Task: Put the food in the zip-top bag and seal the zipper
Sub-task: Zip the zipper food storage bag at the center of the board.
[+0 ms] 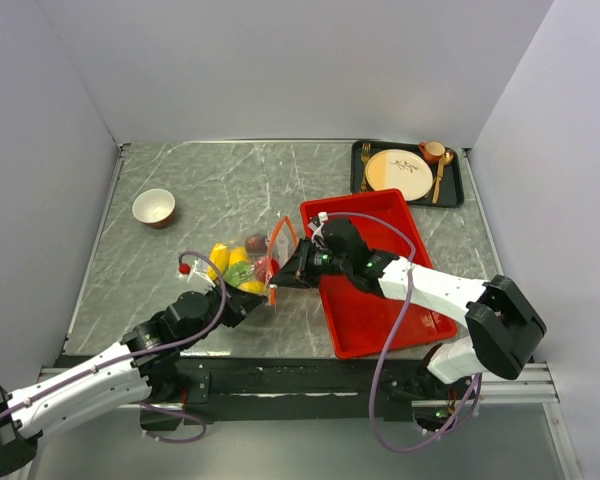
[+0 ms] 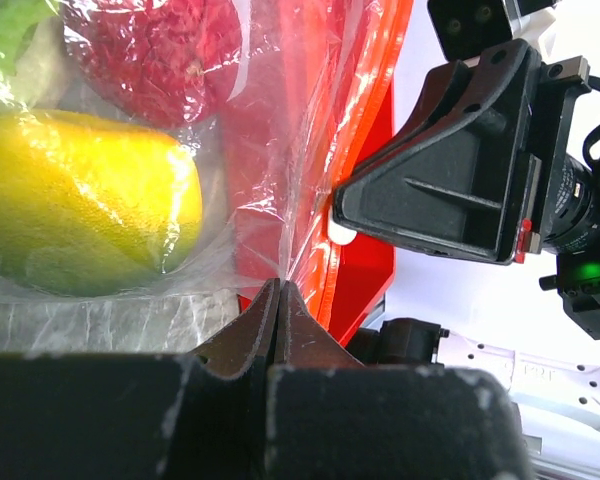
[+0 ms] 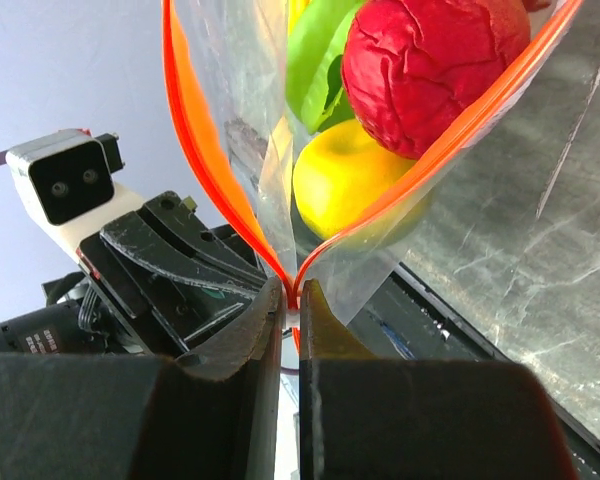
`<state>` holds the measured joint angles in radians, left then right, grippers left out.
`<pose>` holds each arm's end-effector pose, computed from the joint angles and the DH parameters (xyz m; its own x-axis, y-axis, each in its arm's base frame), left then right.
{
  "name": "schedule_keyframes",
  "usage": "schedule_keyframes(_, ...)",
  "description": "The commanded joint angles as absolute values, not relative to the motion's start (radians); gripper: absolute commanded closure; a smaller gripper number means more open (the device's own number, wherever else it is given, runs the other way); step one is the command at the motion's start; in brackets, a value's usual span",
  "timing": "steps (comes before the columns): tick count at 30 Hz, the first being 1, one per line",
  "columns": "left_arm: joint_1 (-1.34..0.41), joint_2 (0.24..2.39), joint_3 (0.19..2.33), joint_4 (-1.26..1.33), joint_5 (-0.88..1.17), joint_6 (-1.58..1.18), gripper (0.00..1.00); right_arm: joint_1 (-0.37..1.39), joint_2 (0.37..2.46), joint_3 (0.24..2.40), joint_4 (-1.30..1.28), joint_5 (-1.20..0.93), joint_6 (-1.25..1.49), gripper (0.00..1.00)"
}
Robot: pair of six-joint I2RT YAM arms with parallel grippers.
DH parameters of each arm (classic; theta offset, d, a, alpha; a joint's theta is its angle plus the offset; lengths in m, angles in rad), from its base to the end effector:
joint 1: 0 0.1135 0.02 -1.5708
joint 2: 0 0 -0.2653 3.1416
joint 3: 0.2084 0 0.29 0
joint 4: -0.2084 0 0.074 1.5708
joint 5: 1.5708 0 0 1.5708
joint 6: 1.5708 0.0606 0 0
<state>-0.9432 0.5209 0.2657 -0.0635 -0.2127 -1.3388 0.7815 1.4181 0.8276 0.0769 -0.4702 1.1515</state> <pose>0.1314 -0.1593 0.1902 -0.6977 -0.6582 -0.2827 -0.0242 0.4161 -0.9090 0.2364 0.2732 0.2047 -0.9714 0.1833 -0.1513 -0.0511 0.4606 0.8862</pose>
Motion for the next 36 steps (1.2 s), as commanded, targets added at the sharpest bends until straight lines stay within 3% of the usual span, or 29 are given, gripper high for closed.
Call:
schedule_keyframes(1,-0.953,0.532,0.259,-0.077,-0.166,-1.319,0.99,0.762,1.394,0.818,0.16,-0.399,1.16,0.91)
schedule_keyframes(10,-0.954,0.612,0.302,-0.074,-0.149,-1.276,0.99,0.749,1.338,0.781,0.132,-0.341,1.157,0.91)
schedule_keyframes(36,-0.954,0.508,0.261,-0.186,-0.181,-1.335,0.99,0.638,1.338,0.841,0.048,-0.299,1.06,0.9)
